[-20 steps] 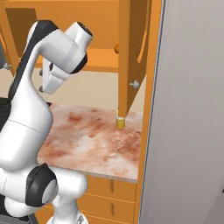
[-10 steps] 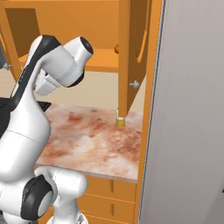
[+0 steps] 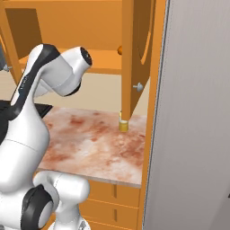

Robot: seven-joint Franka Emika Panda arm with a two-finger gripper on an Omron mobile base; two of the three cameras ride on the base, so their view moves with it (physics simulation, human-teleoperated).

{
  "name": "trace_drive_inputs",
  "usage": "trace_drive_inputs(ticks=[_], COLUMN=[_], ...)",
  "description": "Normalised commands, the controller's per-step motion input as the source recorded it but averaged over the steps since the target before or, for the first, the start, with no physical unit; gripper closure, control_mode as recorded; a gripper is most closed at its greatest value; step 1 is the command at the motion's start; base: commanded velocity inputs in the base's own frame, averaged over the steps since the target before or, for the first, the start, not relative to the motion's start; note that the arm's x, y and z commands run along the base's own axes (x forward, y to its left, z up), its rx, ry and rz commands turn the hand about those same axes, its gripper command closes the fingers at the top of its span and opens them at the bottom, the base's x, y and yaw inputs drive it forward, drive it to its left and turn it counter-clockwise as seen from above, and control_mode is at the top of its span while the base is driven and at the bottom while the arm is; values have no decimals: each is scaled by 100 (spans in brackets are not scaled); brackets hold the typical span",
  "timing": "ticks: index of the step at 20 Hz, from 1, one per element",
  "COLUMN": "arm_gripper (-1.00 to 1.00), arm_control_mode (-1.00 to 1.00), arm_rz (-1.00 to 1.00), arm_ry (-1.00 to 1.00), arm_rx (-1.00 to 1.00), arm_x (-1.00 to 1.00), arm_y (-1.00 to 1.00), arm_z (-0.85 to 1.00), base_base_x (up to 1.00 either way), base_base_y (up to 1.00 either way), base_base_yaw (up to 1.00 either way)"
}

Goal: Pick the bar soap and bar soap from the cabinet and place them on the counter.

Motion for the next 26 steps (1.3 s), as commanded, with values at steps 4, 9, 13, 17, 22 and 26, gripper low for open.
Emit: trace_drive_inputs(ticks=[4,9,13,17,22,26], arm_gripper=[-100,-100,-100,-100,-100,-100], arm_control_mode=[-100,-100,-100,-100,-100,-100], arm_rz=[9,15,15,15,14,8], arm_ry=[31,37,37,38,35,25], arm_rx=[1,0,0,0,0,0], arm_x=[-20,-26,-23,-22,-21,-12], arm_y=[39,48,51,58,63,58], arm_z=[10,8,1,0,-1,-9], base_base_x=[0,0,0,0,0,0], base_base_y=[0,0,0,0,0,0], base_base_yaw=[0,0,0,0,0,0])
